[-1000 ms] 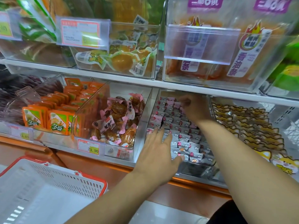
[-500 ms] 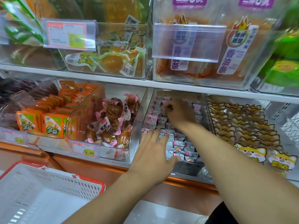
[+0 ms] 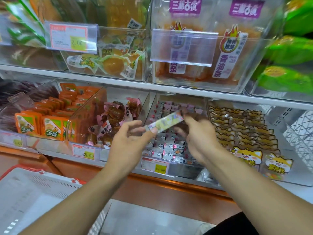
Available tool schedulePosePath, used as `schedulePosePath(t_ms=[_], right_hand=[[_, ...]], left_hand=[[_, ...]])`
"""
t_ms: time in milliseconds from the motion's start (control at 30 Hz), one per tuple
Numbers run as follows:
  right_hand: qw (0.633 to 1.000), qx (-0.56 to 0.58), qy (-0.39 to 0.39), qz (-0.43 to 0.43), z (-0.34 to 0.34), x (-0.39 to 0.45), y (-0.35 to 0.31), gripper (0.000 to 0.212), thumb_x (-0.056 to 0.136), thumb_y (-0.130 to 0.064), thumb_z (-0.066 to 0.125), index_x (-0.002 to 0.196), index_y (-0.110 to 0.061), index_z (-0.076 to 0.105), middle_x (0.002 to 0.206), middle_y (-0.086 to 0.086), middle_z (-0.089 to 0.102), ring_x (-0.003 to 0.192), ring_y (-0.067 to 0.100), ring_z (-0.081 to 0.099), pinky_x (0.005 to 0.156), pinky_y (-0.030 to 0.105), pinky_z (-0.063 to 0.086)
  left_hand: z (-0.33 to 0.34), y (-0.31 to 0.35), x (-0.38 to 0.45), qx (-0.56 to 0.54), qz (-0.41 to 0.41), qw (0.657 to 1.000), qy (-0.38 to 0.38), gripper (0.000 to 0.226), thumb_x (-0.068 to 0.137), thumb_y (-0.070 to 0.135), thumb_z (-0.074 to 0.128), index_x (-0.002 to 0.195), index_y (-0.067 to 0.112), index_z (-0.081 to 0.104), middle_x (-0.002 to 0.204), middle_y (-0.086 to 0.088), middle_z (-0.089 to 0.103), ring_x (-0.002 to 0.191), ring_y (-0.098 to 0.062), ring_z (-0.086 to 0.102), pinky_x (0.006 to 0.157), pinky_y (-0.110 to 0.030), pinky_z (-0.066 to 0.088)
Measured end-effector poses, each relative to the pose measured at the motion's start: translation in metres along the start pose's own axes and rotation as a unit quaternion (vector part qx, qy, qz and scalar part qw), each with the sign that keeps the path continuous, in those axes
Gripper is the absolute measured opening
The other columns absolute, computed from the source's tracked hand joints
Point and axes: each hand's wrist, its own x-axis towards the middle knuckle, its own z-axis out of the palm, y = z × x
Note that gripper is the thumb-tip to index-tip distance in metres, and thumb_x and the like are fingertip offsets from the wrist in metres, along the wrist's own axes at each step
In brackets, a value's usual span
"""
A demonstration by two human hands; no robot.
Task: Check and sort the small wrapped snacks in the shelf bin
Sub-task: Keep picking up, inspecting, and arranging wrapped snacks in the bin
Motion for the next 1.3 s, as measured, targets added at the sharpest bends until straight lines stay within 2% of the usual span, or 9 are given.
schedulePosePath(t_ms=[167, 333, 567, 700, 900, 1000, 1100, 1200, 1300], right_hand=[[0.992, -0.025, -0.108, 0.066, -0.008, -0.029, 0.003, 0.026, 0.091, -0.029, 0.069, 0.093, -0.004, 0.067, 0.092, 0.013, 0.078, 0.082, 0.018, 0.076, 0.062, 0.019, 0.058], [0.963, -0.124, -0.227, 0.075, -0.028, -0.028, -0.016, 0.041, 0.072, -0.032, 0.080, 0.103, -0.006, 0.076, 0.102, 0.018, 0.076, 0.085, 0.023, 0.074, 0.067, 0.022, 0.061], [0.975, -0.086, -0.183, 0.097, -0.030, -0.028, -0.009, 0.035, 0.059, -0.032, 0.085, 0.088, -0.013, 0.082, 0.098, 0.015, 0.077, 0.074, 0.018, 0.072, 0.058, 0.021, 0.061], [0.982, -0.072, -0.173, 0.022, -0.031, -0.027, -0.010, 0.033, 0.053, -0.024, 0.087, 0.082, -0.009, 0.082, 0.094, 0.014, 0.078, 0.080, 0.020, 0.074, 0.072, 0.025, 0.062], [0.962, -0.107, -0.252, 0.015, -0.032, -0.026, -0.010, 0.029, 0.067, -0.013, 0.081, 0.095, -0.006, 0.076, 0.113, 0.013, 0.075, 0.108, 0.027, 0.071, 0.093, 0.035, 0.058], [0.954, -0.069, -0.275, 0.097, -0.032, -0.025, -0.008, 0.048, 0.079, -0.023, 0.076, 0.121, -0.003, 0.063, 0.119, 0.015, 0.072, 0.111, 0.032, 0.070, 0.090, 0.036, 0.060], [0.943, -0.089, -0.284, 0.148, -0.031, -0.025, -0.005, 0.043, 0.083, -0.027, 0.074, 0.118, -0.005, 0.065, 0.116, 0.015, 0.073, 0.109, 0.032, 0.071, 0.085, 0.035, 0.061], [0.945, -0.109, -0.292, 0.103, -0.032, -0.021, -0.001, 0.042, 0.076, -0.015, 0.081, 0.114, -0.008, 0.067, 0.114, 0.016, 0.074, 0.106, 0.032, 0.072, 0.081, 0.032, 0.062], [0.950, -0.130, -0.284, 0.015, -0.033, -0.019, -0.001, 0.046, 0.067, -0.007, 0.085, 0.110, -0.012, 0.068, 0.114, 0.013, 0.074, 0.106, 0.026, 0.072, 0.075, 0.026, 0.060]], left_hand=[[-0.011, -0.005, -0.007, -0.060, -0.045, 0.991, -0.113, 0.038, 0.073, 0.036, 0.077, 0.104, 0.014, 0.077, 0.098, -0.013, 0.078, 0.077, -0.018, 0.072, 0.060, -0.020, 0.053], [-0.027, 0.000, -0.010, -0.063, -0.076, 0.980, -0.174, 0.037, 0.076, 0.038, 0.078, 0.106, 0.015, 0.079, 0.103, -0.012, 0.077, 0.080, -0.014, 0.070, 0.066, -0.019, 0.055], [-0.028, 0.003, -0.013, -0.161, -0.135, 0.970, -0.126, 0.039, 0.066, 0.032, 0.086, 0.102, 0.017, 0.079, 0.111, -0.015, 0.075, 0.087, -0.020, 0.074, 0.065, -0.022, 0.057], [-0.025, 0.005, -0.013, -0.222, -0.218, 0.944, -0.108, 0.055, 0.077, 0.046, 0.077, 0.116, 0.009, 0.070, 0.112, -0.020, 0.074, 0.085, -0.028, 0.076, 0.059, -0.028, 0.060], [-0.030, 0.003, -0.004, -0.286, -0.178, 0.934, -0.115, 0.025, 0.078, 0.016, 0.076, 0.099, 0.004, 0.077, 0.099, -0.017, 0.075, 0.090, -0.030, 0.075, 0.071, -0.028, 0.061], [-0.033, 0.000, -0.003, -0.269, -0.146, 0.941, -0.143, 0.031, 0.076, -0.001, 0.074, 0.107, 0.003, 0.074, 0.110, -0.019, 0.074, 0.105, -0.034, 0.072, 0.081, -0.029, 0.061], [-0.031, -0.001, -0.006, -0.223, -0.122, 0.952, -0.170, 0.044, 0.080, -0.018, 0.064, 0.119, 0.001, 0.064, 0.116, -0.021, 0.072, 0.106, -0.034, 0.072, 0.082, -0.028, 0.061], [-0.030, 0.000, -0.007, -0.199, -0.120, 0.961, -0.151, 0.051, 0.079, -0.025, 0.061, 0.121, 0.004, 0.061, 0.116, -0.020, 0.072, 0.105, -0.035, 0.072, 0.078, -0.030, 0.062], [-0.029, 0.002, -0.008, -0.218, -0.169, 0.945, -0.173, 0.056, 0.072, -0.004, 0.080, 0.124, 0.008, 0.062, 0.118, -0.020, 0.072, 0.109, -0.039, 0.070, 0.083, -0.040, 0.062]])
